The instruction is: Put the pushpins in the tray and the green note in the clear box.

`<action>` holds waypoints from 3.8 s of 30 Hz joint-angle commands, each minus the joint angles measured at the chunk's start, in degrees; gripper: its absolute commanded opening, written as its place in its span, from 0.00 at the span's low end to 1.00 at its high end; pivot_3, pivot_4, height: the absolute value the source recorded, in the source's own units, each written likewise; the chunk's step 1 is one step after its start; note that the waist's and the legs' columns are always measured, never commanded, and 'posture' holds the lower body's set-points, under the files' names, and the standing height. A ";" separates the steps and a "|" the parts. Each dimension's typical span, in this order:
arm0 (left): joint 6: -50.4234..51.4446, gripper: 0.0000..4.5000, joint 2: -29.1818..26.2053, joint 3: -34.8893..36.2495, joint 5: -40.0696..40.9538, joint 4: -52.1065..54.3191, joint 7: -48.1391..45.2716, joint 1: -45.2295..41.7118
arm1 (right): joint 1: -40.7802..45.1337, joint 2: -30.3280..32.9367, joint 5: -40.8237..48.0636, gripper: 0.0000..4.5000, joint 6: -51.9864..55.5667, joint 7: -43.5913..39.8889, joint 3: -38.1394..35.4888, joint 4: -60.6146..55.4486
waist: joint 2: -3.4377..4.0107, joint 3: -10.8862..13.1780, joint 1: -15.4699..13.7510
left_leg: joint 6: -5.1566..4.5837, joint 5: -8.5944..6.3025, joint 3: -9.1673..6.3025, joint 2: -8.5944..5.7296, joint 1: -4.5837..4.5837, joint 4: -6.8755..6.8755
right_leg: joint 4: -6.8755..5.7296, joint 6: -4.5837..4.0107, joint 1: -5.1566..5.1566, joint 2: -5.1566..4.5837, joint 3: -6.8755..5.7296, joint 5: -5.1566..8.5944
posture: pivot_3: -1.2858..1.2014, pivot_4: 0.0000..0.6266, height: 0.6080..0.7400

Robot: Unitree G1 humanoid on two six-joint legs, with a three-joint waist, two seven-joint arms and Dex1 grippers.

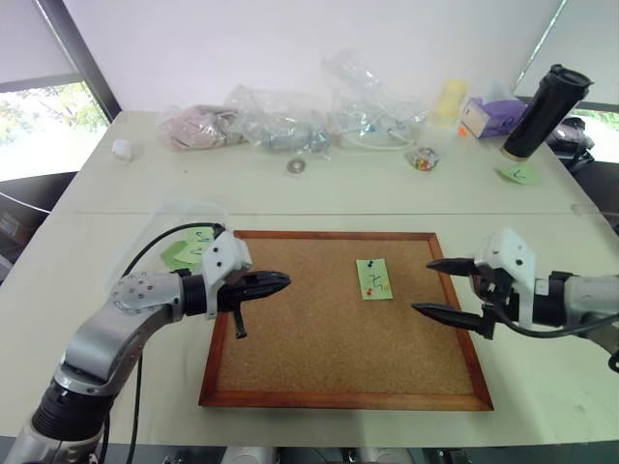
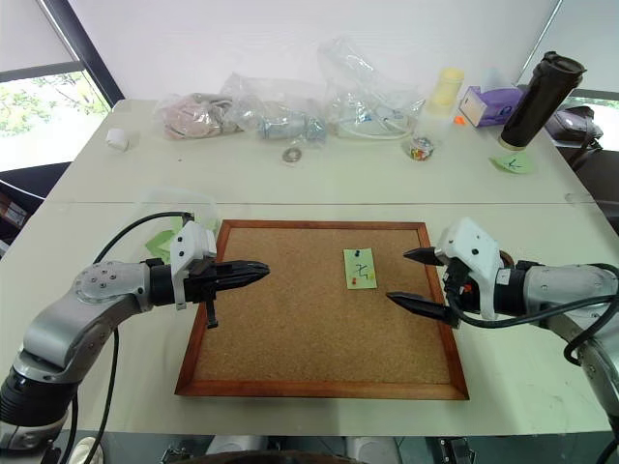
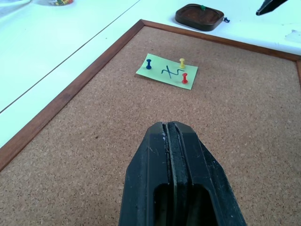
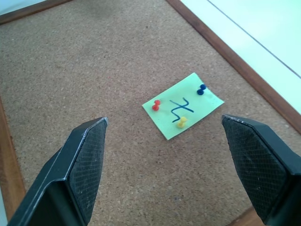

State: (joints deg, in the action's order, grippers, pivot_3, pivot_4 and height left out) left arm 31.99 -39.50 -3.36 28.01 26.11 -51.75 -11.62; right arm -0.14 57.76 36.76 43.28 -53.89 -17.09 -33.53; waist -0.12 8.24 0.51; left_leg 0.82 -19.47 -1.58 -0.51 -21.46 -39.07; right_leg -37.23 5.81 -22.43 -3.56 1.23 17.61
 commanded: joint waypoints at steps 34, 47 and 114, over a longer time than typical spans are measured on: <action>-15.82 0.01 4.47 -14.07 -17.19 -14.14 -1.75 1.47 | 19.61 -13.46 -13.90 0.89 -9.91 6.17 20.19 17.92 | 0.03 -0.01 0.19 | 0.26 0.15 0.02 0.00 0.01 0.00 | -0.05 0.00 -0.06 0.02 -0.01 0.00 | 0.52 0.24 1.00; -15.08 0.01 4.11 -13.40 -17.80 -12.50 -0.06 2.47 | 25.38 -19.13 -21.06 0.89 -15.03 3.74 26.43 31.11 | 0.03 -0.03 0.21 | 0.29 0.16 0.02 0.00 0.00 0.00 | -0.06 0.00 -0.08 0.00 -0.02 0.00 | 0.52 0.24 1.00; -18.47 0.00 4.98 -15.85 -20.30 -15.84 -1.34 2.88 | 4.88 -11.67 -14.90 0.02 -10.28 11.12 -7.64 38.08 | 0.65 -0.38 0.11 | -0.03 -0.01 0.06 0.00 0.14 0.05 | -0.04 0.00 0.11 0.00 0.03 0.00 | 0.52 0.24 1.00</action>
State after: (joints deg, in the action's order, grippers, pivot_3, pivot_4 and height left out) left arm 12.02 -33.75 -17.52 9.62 11.58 -52.43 -9.93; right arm 4.74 46.10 21.50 34.12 -43.07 -23.44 5.17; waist 0.53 7.86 0.62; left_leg 0.79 -19.48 -1.52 -0.51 -21.32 -39.02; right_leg -37.27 5.81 -22.31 -3.56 1.26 17.61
